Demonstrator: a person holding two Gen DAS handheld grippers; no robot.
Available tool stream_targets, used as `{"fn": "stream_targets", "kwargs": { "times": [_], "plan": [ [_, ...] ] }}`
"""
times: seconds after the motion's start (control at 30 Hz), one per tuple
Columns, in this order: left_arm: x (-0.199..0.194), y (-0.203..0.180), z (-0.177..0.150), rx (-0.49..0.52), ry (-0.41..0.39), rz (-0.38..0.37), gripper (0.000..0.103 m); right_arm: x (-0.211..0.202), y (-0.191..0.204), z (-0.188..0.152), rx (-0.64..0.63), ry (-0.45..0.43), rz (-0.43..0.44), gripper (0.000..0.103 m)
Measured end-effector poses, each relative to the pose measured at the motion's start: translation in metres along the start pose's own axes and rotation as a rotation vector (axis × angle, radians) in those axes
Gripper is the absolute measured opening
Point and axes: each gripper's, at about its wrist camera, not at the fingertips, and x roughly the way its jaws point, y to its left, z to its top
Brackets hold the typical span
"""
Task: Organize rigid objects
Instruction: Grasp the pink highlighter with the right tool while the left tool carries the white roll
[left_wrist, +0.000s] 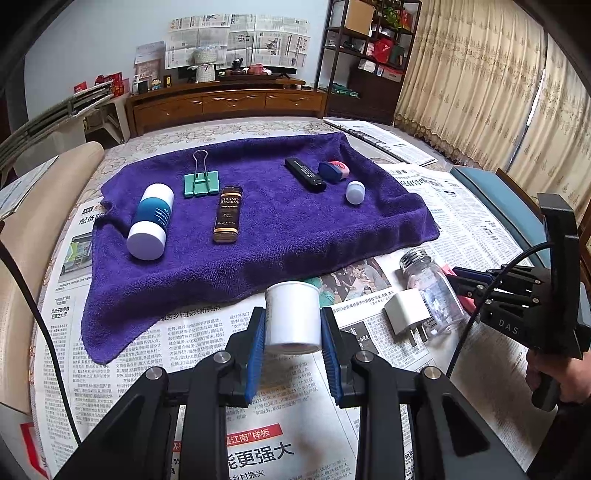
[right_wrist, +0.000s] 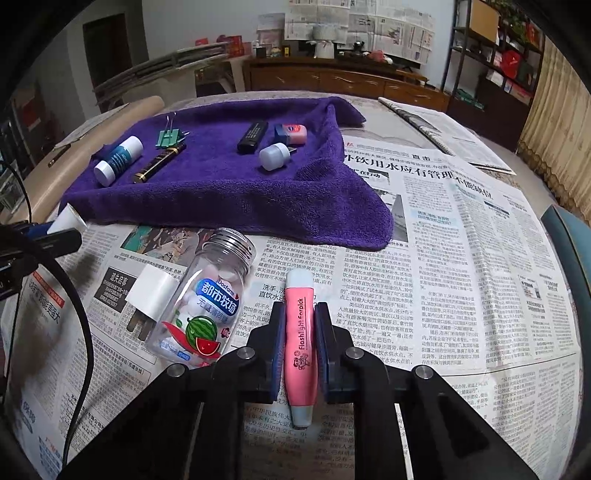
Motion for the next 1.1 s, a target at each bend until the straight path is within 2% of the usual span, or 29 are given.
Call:
{"fn": "stream_targets", "kwargs": {
  "times": [0.3,0.73,1.1],
  "plan": [
    [-0.008,0.004,0.003,-0.011,-0.025,0.005,0.028,-0.009,-0.012,0.004,0.009,-0.009,-0.011,0.015],
    [-0.016,0.001,0.01,-0.011,-0.054,0.01,0.028,-0.039,-0.011,0.02,0.001,-0.093,0.006,0.015],
    [-0.022,0.03,0.031,-0.075,-0.094,0.048,0.028,-0.056,-0.009,0.055,0.0,-0.15,0.042,0.015]
  ]
}}
